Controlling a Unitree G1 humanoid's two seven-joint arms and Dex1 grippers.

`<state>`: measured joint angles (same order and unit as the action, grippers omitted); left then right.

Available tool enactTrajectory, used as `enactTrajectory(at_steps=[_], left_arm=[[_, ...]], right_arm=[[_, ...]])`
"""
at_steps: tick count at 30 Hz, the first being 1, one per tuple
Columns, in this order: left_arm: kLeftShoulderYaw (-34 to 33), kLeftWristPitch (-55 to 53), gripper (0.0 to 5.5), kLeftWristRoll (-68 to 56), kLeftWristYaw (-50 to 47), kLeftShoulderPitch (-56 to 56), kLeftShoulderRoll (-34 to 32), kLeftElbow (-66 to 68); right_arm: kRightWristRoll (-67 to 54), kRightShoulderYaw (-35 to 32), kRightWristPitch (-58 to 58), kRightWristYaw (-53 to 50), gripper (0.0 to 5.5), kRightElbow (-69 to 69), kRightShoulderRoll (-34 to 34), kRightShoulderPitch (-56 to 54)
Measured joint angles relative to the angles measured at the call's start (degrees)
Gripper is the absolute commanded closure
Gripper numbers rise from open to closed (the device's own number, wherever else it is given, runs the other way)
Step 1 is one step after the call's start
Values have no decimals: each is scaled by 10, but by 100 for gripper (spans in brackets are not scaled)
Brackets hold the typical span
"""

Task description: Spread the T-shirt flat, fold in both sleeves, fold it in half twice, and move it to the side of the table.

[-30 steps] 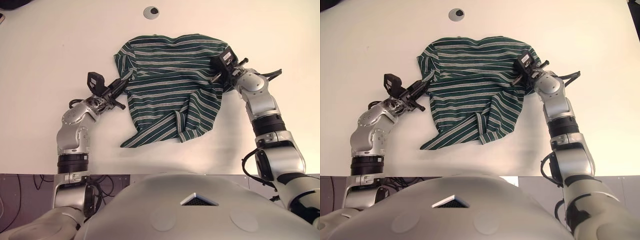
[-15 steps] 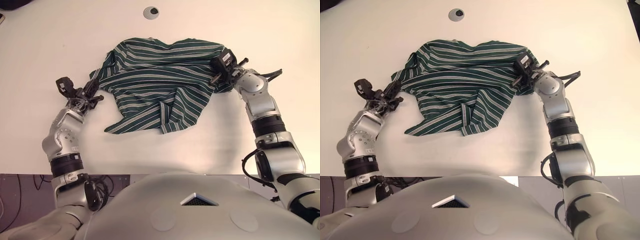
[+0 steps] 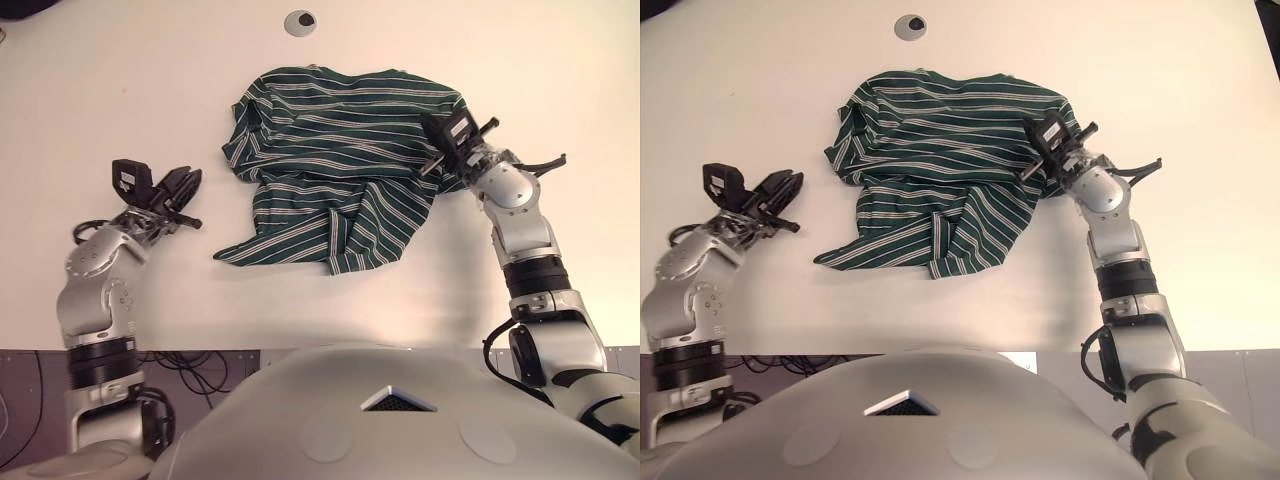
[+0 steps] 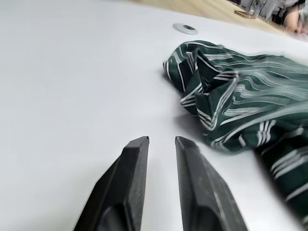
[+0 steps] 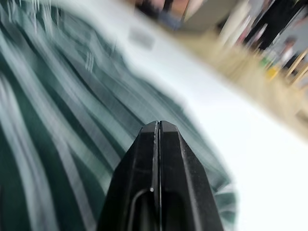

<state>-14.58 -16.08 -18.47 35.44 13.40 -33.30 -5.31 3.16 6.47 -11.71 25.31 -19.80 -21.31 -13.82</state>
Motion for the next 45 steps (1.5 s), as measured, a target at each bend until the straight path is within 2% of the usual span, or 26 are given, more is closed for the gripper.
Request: enactTrajectory(at_steps=[4,6,9,11,13,14,17,21,25,30,38,45], left_arm=[[1,74,454,38,52,-6,-58,-6],[41,90,454,36,77,-32,-54,-39],[160,99,454,37,108,-67,2,-92],[244,102,454,77,108,-91,45,-82],[313,104,454,128,100,-145,88,-39],[332,104,454,144,99,-175,99,-19],[381,114,507,192,100,-242,131,69],[396,130,547,219,91,-269,141,132],[399,134,547,219,99,-251,136,125],[437,180,547,208,152,-234,131,129],[517,192,547,138,228,-98,123,11],[526,131,547,105,229,-56,103,-63]], right_arm=[[-14,-22,-16,8,550,51,-2,1],[-15,-30,-16,9,550,65,-2,1],[-19,-33,-8,33,550,76,-9,0],[-8,-11,7,60,550,67,-22,0],[32,38,21,79,550,9,-17,-11],[50,58,27,82,550,-25,-17,-21],[89,97,25,83,550,-119,1,-92],[124,137,-6,80,550,-231,47,-179],[137,154,-28,60,550,-312,56,-229],[149,164,-32,44,550,-356,73,-251],[154,172,-32,14,550,-412,80,-283],[155,178,-32,-12,550,-445,94,-296]])
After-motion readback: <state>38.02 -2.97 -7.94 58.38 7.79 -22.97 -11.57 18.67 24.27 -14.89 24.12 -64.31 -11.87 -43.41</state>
